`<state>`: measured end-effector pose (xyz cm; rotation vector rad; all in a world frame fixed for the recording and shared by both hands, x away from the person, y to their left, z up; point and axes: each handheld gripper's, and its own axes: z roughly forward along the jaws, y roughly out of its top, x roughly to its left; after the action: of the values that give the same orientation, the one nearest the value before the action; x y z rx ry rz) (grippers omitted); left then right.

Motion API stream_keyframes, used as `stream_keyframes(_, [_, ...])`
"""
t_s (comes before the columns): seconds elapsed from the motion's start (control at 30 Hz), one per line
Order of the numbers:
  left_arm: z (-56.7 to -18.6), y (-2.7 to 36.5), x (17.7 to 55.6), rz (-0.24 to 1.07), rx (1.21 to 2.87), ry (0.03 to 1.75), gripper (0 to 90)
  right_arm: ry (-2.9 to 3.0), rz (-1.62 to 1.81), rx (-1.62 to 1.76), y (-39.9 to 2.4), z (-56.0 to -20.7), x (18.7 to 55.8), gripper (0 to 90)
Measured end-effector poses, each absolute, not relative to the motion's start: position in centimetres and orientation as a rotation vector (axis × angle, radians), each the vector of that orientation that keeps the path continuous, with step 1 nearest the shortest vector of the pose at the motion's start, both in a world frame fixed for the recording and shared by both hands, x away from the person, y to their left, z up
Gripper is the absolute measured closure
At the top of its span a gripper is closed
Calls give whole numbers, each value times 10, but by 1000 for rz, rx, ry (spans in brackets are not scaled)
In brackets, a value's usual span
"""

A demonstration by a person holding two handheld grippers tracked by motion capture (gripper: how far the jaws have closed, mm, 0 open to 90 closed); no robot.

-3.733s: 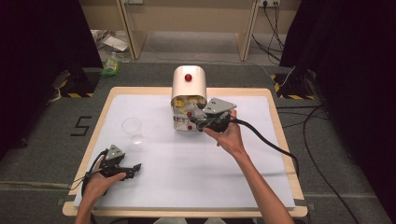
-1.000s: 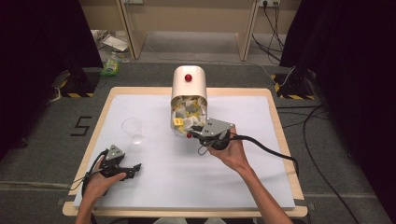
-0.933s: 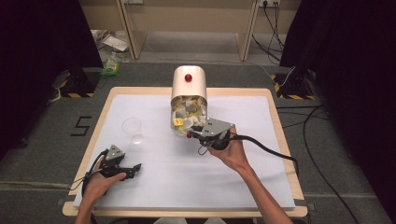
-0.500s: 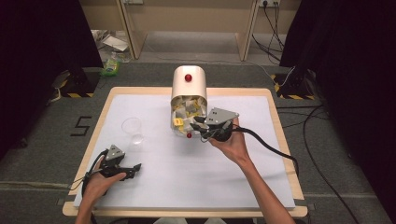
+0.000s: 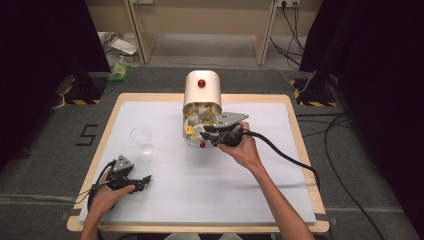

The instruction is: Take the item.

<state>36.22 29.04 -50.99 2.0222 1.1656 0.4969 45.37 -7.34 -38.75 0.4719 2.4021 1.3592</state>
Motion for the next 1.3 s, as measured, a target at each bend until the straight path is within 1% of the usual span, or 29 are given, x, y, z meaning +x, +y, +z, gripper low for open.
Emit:
stream_keyframes(0.03, [-510,290,362,497,2022,1166,137,2402,1359,472,-73,-388,454,736])
stream_keyframes(0.07, [-510,290,362,497,2023,1166,137,2413,1366,464,-73,-388,454,788])
stream_keyframes(0.1, [-510,290,362,497,2023,1166,137,2413,1366,464,-73,-388,454,788])
stream_keyframes(0.13, [-510,290,362,497,2023,1166,137,2426,1366,466,-72,-389,453,846])
stream_keyframes(0.17, [-510,290,362,497,2023,1166,137,2429,1363,467,-72,-390,453,872])
stream_keyframes(0.2, [-510,290,362,497,2023,1166,137,2429,1363,467,-72,-390,453,872])
stream_keyframes(0.23, [-510,290,362,496,2023,1166,137,2435,1369,467,-72,-390,453,900])
stream_keyframes(0.53, [-510,290,362,496,2020,1166,137,2386,1347,461,-72,-379,453,900])
stream_keyframes(0.67, [-510,291,362,496,2024,1167,138,2334,1362,468,-75,-365,453,900])
stream_keyframes(0.77, [-510,290,362,496,2024,1166,137,2375,1358,509,-75,-365,455,900])
stream_keyframes(0.9, [-510,290,362,496,2023,1166,137,2406,1360,607,-69,-370,457,704])
stream_keyframes(0.93, [-510,291,362,496,2023,1165,137,2406,1360,607,-69,-370,457,704])
stream_keyframes(1.07, [-510,291,362,495,2023,1166,137,2431,1346,696,-59,-380,458,609])
stream_keyframes(1.17, [-510,291,362,496,2025,1166,137,2436,1323,734,-56,-384,461,612])
stream_keyframes(1.27, [-510,291,362,498,2025,1162,137,2449,1292,737,-54,-385,461,675])
stream_keyframes(1.3, [-510,291,362,498,2025,1162,137,2449,1292,737,-54,-385,461,675])
